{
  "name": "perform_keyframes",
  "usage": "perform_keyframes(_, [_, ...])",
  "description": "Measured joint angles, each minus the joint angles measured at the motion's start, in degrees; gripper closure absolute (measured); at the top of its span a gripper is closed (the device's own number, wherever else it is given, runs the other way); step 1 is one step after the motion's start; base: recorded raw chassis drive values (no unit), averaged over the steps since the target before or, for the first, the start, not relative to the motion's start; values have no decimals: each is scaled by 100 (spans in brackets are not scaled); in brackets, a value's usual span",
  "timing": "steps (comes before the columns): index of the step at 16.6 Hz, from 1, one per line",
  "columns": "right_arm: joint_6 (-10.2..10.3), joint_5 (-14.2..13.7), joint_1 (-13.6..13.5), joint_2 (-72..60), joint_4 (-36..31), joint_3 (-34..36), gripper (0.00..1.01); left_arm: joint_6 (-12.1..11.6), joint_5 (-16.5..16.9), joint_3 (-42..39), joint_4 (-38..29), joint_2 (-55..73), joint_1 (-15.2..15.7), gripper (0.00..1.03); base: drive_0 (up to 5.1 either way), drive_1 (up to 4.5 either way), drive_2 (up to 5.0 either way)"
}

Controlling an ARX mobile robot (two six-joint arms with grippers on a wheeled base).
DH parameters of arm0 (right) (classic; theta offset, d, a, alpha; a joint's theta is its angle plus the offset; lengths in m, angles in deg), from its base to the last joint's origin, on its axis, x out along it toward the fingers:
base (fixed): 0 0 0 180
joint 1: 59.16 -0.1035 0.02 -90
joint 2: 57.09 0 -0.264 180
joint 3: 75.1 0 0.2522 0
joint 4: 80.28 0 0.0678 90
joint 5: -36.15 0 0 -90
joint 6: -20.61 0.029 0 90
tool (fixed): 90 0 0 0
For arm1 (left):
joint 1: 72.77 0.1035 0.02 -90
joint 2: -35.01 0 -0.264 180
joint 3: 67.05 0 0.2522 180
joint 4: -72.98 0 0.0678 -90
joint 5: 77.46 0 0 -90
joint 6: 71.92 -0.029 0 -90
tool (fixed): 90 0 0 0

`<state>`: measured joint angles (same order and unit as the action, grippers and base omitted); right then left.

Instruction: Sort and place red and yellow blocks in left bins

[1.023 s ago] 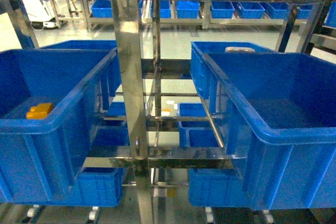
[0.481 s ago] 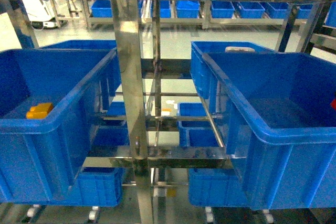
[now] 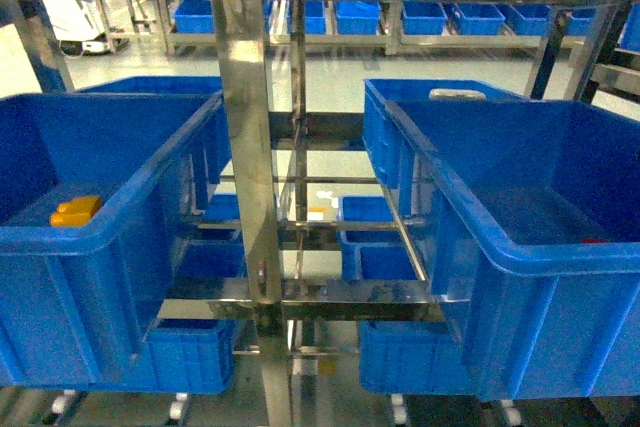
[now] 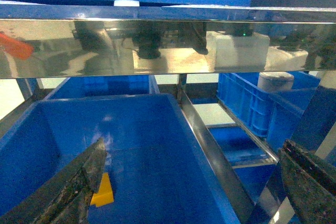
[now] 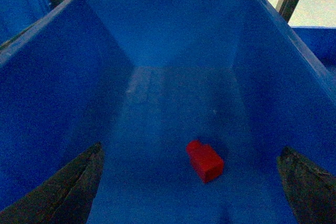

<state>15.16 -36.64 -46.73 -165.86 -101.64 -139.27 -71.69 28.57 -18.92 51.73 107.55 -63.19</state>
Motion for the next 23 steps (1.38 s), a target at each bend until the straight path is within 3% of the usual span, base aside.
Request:
perform_keyframes(3, [225, -26, 79, 1005, -85, 870, 3, 0, -2, 0, 7, 0, 0, 5, 0, 0, 0])
perform_keyframes(4, [177, -70, 162, 1484, -186, 1305, 3, 0, 0, 0, 4, 0, 0, 5, 0, 0, 0])
perform_keyframes(8, [162, 170, 605, 3069, 380, 2275, 3, 0, 0, 0, 4, 0, 0, 5, 0, 0, 0])
perform_keyframes(11, [243, 428, 831, 5165, 1137, 3016, 3, 0, 0, 0, 4, 0, 0, 5, 0, 0, 0])
perform_keyframes(14, [142, 378, 776, 5670, 1274, 3158, 3, 0, 0, 0, -2, 0, 0, 5, 0, 0, 0])
perform_keyframes(20, [136, 374, 776, 5637, 1279, 3165, 3, 0, -2, 0, 4, 0, 0, 5, 0, 0, 0])
perform_keyframes(21, [229, 186, 688, 5563, 361, 3405, 10, 0, -2, 0, 2, 0, 0, 5, 0, 0, 0])
perform_keyframes(22, [358, -7, 472, 5707, -223, 3775, 23, -15, -483, -195, -492, -35, -98, 14, 0, 0, 0])
perform_keyframes(23, [387, -85, 372, 5840, -271, 3919, 28, -17, -656, -348, -588, -129, -142, 19, 0, 0, 0])
